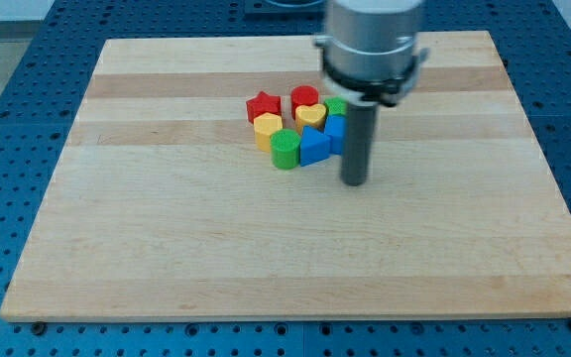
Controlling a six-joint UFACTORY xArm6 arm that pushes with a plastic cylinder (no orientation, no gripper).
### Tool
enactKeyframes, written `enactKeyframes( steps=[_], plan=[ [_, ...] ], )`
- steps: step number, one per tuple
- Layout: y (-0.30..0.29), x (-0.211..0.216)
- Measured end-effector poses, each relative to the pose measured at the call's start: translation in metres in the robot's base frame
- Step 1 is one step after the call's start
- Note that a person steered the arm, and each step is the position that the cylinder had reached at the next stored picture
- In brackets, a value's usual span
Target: Push the cube into the right of the green circle
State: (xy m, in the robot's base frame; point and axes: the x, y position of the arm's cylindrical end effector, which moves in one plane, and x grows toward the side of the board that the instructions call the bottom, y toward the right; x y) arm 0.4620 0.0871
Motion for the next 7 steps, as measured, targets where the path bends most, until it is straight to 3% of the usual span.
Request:
enactKeyframes(
  steps=[2,7],
  plan=[
    [0.054,-0.06],
    [-0.047,-0.076]
  ],
)
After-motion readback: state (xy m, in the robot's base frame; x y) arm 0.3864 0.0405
